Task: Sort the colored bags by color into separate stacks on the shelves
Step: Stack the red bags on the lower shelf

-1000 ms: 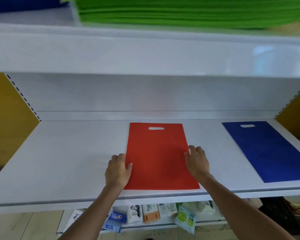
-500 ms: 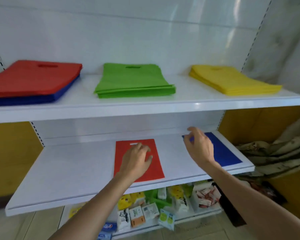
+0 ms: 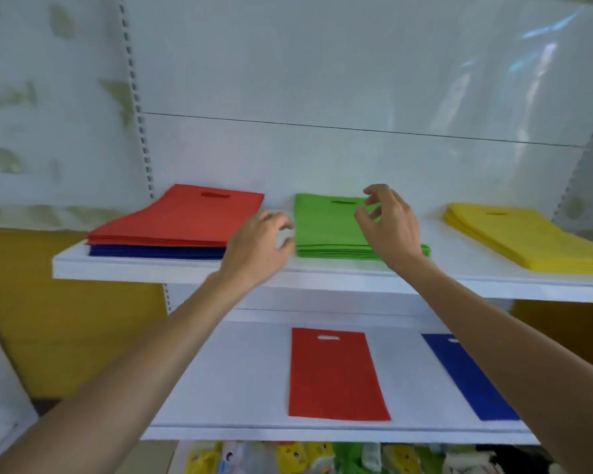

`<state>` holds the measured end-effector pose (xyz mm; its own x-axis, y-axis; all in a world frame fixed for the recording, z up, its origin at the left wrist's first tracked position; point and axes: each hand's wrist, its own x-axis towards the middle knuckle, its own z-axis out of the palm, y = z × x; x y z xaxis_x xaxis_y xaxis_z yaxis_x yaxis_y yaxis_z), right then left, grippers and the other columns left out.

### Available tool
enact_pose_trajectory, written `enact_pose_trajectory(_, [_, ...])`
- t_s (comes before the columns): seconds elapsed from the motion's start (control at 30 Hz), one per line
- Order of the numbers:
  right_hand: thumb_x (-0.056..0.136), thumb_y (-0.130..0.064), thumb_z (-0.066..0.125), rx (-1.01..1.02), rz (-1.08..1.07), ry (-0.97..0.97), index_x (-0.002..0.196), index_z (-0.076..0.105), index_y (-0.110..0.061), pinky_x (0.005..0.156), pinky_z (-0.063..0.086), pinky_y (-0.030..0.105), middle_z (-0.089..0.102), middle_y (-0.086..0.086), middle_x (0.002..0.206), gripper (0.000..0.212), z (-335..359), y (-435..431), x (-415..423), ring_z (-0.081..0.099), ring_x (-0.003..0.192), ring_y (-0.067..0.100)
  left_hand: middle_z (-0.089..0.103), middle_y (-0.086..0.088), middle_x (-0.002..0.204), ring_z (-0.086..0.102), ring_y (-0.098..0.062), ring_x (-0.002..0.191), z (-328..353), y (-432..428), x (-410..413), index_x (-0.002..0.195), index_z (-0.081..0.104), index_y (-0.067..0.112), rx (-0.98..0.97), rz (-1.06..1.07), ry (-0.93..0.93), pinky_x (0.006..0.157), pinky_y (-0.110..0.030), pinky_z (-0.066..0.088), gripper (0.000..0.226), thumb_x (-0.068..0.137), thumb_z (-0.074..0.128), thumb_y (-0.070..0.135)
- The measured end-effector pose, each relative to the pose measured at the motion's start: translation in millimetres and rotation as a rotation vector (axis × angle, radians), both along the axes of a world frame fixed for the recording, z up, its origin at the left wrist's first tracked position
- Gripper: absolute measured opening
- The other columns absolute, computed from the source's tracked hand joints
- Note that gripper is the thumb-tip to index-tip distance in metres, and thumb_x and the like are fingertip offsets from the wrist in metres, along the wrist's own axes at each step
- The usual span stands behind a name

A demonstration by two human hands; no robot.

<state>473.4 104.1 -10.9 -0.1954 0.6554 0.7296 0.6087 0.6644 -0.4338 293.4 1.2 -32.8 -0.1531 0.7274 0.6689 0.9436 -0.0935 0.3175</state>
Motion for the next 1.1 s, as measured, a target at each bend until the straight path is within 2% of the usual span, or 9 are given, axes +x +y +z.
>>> enact_pose_trajectory(0.1, [0.09,-0.027,0.053,-0.002,0.061,-0.006,0.118,0.054,-0.014,0.073,0.045,0.033,0.061,0.003,0.111,0.031,8,6,-70,0.06,0.089,0.025,0.06,-0.006,0.102,0.058,-0.024,0.097,8,-14,-77,0.103,0.064,0.016,0.001,0.115,0.0,0.084,-0.033,0.044,0.021,0.082,0.059,0.018])
enact_pose_trajectory(0.23, [0.094,-0.03,0.048,-0.053,0.093,-0.034,0.117,0.054,-0.011,0.075,0.043,0.034,0.059,0.008,0.114,0.03,6,20,-157,0.059,0.096,0.028,0.065,-0.002,0.101,0.061,-0.018,0.088,11,-27,-185,0.098,0.067,0.017,0.001,0.237,-0.155,0.081,-0.027,0.045,0.017,0.083,0.059,0.013])
enact_pose_trajectory(0.4, [0.095,-0.034,0.047,-0.302,0.058,-0.163,0.109,0.059,-0.002,0.085,0.046,0.04,0.061,0.02,0.111,0.037,-20,52,-230,0.057,0.103,0.035,0.068,-0.007,0.101,0.06,-0.016,0.084,-4,-25,-281,0.1,0.067,0.008,-0.074,0.338,-0.29,0.077,-0.023,0.042,0.016,0.087,0.058,0.009])
enact_pose_trajectory(0.47, [0.095,-0.039,0.046,-0.481,0.013,-0.233,0.108,0.06,0.002,0.089,0.043,0.038,0.061,0.024,0.114,0.046,-27,66,-251,0.056,0.107,0.037,0.069,-0.009,0.103,0.062,-0.021,0.09,-7,-9,-303,0.1,0.068,0.006,-0.089,0.349,-0.386,0.079,-0.023,0.04,0.016,0.086,0.06,0.009])
enact_pose_trajectory(0.57, [0.094,-0.037,0.049,-0.608,-0.053,-0.182,0.121,0.05,0.005,0.094,0.04,0.038,0.052,0.023,0.125,0.05,-39,75,-270,0.049,0.117,0.038,0.065,-0.011,0.114,0.059,-0.025,0.106,-12,22,-321,0.11,0.064,0.006,-0.22,0.357,-0.506,0.083,-0.024,0.038,0.026,0.089,0.059,0.02])
enact_pose_trajectory(0.67, [0.091,-0.029,0.055,-0.554,-0.141,-0.049,0.117,0.048,0.007,0.093,0.04,0.039,0.051,0.024,0.122,0.045,-55,78,-276,0.048,0.114,0.038,0.065,-0.015,0.114,0.058,-0.029,0.107,-21,39,-321,0.109,0.065,0.002,-0.334,0.348,-0.492,0.082,-0.026,0.038,0.032,0.09,0.058,0.026])
enact_pose_trajectory(0.8, [0.088,-0.016,0.058,-0.449,-0.147,0.117,0.108,0.058,-0.002,0.084,0.042,0.034,0.057,0.017,0.112,0.025,-61,83,-274,0.054,0.103,0.031,0.066,-0.017,0.103,0.059,-0.029,0.099,-22,41,-315,0.104,0.067,0.0,-0.212,0.38,-0.427,0.075,-0.023,0.034,0.027,0.086,0.065,0.019])
enact_pose_trajectory(0.97, [0.088,-0.018,0.059,-0.352,-0.127,0.155,0.105,0.063,-0.011,0.078,0.042,0.031,0.066,0.004,0.1,0.019,-59,76,-272,0.059,0.095,0.023,0.069,-0.018,0.093,0.063,-0.029,0.092,-24,36,-312,0.099,0.068,0.002,-0.032,0.413,-0.375,0.08,-0.027,0.041,0.025,0.079,0.072,0.016])
enact_pose_trajectory(1.1, [0.09,-0.015,0.054,-0.199,-0.15,0.112,0.1,0.06,-0.009,0.079,0.042,0.037,0.062,0.01,0.103,0.014,-56,74,-274,0.055,0.099,0.028,0.069,-0.016,0.088,0.063,-0.032,0.087,-23,33,-310,0.085,0.067,0.006,0.027,0.44,-0.253,0.071,-0.033,0.045,0.014,0.082,0.069,0.019])
